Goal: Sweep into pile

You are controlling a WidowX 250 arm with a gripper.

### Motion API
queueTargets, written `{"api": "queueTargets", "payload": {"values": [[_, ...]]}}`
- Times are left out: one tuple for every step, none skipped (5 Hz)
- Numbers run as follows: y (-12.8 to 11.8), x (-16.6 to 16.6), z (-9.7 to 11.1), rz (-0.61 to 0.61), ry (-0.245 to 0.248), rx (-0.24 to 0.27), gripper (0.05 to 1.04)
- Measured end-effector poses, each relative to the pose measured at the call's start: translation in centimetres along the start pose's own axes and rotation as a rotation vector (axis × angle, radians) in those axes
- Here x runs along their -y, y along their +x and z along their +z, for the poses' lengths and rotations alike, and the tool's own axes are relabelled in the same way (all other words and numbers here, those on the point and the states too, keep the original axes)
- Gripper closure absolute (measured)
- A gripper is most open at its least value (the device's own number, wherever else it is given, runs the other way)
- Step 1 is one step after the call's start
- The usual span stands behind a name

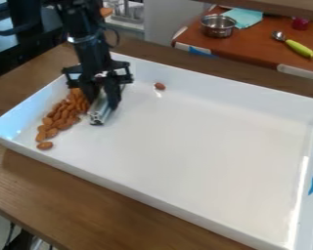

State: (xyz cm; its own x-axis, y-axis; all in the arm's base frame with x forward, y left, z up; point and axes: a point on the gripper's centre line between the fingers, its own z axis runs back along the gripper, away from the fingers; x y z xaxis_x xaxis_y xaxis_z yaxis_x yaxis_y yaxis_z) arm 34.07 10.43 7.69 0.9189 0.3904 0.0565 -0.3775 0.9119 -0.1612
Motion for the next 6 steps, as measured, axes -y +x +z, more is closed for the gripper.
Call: {"api": "queueTargets", "payload": {"values": [[-0.2,-1.9,0.5,0.017,-0.009,-0.022,0.703],[-0.3,-0.4,1.7,0.001,-0.095,-0.003,0.703],[-0.6,2.2,3.2,-0.016,-0.175,0.009,0.702],[-0.5,4.8,4.1,-0.05,-0.237,0.006,0.703],[-0.8,6.6,4.7,-0.103,-0.264,0.005,0.703],[-0.9,8.7,4.2,-0.163,-0.239,0.026,0.703]]}}
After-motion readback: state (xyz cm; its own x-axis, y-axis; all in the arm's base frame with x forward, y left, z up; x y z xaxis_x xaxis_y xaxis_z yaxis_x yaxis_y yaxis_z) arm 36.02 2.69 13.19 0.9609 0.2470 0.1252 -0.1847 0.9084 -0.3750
